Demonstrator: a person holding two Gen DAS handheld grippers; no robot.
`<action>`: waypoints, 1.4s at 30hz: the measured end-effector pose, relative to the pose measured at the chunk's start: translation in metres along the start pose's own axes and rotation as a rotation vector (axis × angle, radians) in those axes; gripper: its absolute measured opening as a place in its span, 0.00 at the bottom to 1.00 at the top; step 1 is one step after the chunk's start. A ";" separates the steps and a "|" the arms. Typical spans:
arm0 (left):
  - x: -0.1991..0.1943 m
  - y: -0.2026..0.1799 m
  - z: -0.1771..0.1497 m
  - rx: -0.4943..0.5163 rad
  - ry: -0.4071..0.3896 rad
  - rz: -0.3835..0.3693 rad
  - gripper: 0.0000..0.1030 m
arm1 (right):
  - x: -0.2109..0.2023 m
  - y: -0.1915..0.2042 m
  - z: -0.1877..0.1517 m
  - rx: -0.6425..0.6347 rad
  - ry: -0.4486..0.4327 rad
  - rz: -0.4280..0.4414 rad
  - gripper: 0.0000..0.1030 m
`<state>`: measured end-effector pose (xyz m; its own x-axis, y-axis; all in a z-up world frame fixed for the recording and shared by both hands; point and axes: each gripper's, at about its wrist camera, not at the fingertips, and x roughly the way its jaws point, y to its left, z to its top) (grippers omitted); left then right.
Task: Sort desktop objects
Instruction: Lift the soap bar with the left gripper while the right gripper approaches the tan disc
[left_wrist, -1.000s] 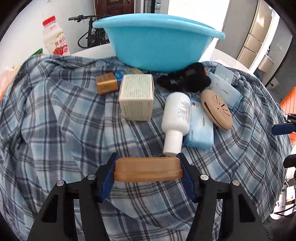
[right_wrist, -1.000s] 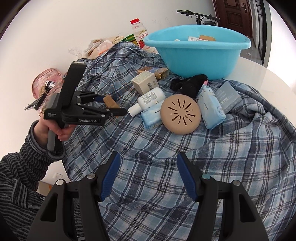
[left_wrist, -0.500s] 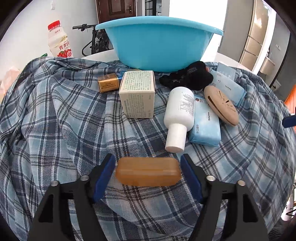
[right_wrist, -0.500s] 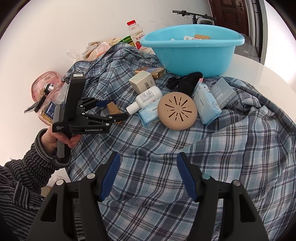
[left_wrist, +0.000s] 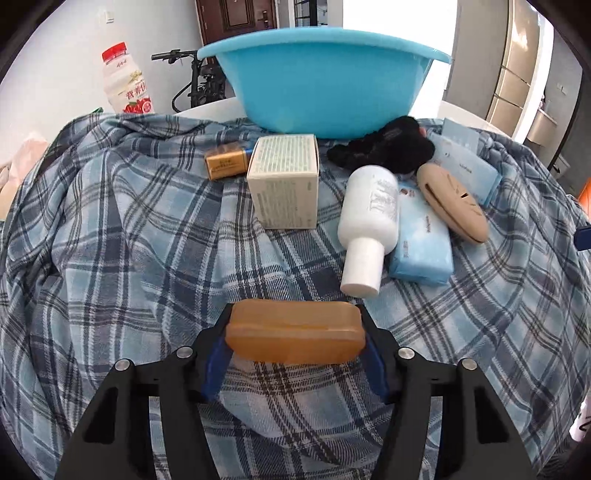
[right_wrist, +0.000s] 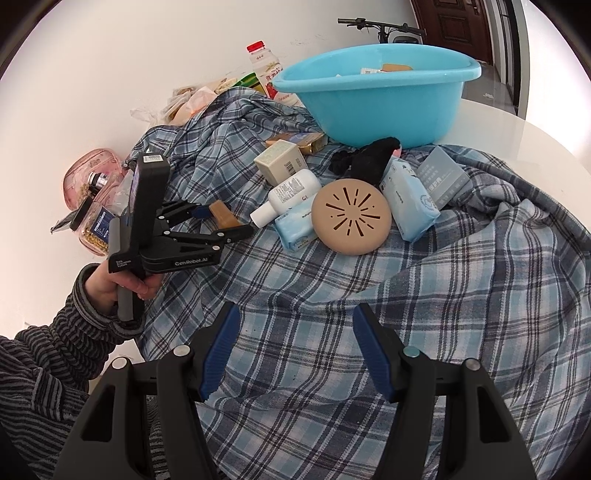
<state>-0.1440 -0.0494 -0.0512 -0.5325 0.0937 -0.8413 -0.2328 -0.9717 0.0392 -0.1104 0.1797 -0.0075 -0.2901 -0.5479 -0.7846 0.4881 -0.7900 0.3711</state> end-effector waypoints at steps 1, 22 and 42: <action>-0.004 0.001 0.001 -0.005 -0.005 -0.004 0.61 | 0.000 0.000 0.000 0.001 0.000 -0.002 0.60; -0.027 -0.040 0.000 0.074 -0.018 -0.102 0.61 | 0.010 -0.021 0.018 0.016 -0.015 -0.089 0.62; -0.015 -0.048 0.004 0.090 0.019 -0.138 0.61 | 0.067 -0.032 0.046 -0.090 -0.013 -0.042 0.90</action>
<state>-0.1279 -0.0031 -0.0389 -0.4747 0.2204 -0.8521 -0.3755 -0.9263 -0.0303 -0.1828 0.1552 -0.0494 -0.3217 -0.5190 -0.7919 0.5473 -0.7844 0.2918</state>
